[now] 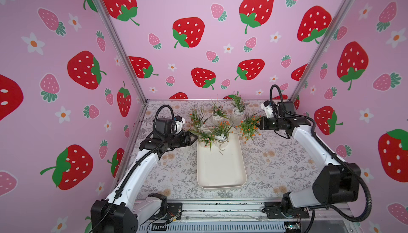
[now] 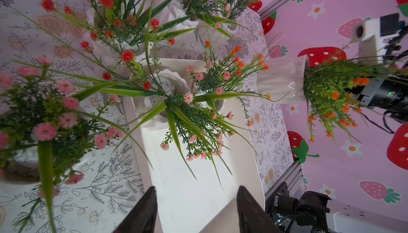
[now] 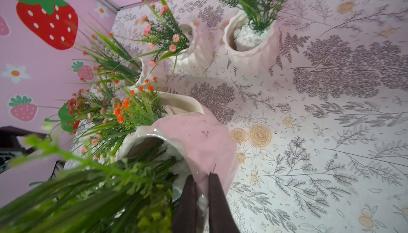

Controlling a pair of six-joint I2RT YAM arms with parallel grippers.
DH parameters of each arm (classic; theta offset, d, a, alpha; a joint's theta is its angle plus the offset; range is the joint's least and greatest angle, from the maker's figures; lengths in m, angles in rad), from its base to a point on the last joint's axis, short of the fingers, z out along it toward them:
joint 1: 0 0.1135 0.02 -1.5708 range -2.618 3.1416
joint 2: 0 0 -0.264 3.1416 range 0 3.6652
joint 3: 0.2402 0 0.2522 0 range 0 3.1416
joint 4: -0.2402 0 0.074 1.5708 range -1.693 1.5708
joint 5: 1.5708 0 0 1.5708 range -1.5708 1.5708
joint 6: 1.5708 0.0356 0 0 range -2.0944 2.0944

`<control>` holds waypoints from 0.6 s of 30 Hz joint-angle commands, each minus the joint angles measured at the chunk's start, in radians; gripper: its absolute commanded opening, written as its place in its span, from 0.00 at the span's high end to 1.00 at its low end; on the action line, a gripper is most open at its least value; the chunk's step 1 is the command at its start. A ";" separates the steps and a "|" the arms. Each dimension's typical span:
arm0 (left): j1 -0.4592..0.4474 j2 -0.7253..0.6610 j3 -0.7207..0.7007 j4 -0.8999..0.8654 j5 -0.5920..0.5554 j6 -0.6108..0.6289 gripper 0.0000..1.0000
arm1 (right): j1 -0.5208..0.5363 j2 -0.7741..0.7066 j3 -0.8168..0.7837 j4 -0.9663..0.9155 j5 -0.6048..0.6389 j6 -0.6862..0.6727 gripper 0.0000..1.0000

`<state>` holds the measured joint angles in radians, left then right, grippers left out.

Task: Put the potted gypsophila into the storage box
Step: Place the baby's breath potted plant at the storage box.

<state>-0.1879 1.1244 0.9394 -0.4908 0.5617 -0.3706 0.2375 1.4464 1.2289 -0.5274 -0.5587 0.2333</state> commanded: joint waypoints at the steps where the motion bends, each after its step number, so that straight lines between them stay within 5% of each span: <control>1: 0.004 -0.012 0.033 -0.014 0.019 0.004 0.40 | 0.051 -0.060 -0.001 -0.027 -0.150 -0.099 1.00; 6: 0.003 -0.005 0.034 -0.014 0.030 -0.002 0.40 | 0.139 -0.053 -0.008 -0.021 -0.332 -0.153 1.00; 18: 0.002 -0.025 0.029 -0.014 0.022 0.001 0.40 | 0.385 0.039 0.088 -0.189 -0.221 -0.325 1.00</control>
<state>-0.1879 1.1179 0.9394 -0.4908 0.5766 -0.3710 0.5964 1.4639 1.2640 -0.6685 -0.7753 -0.0132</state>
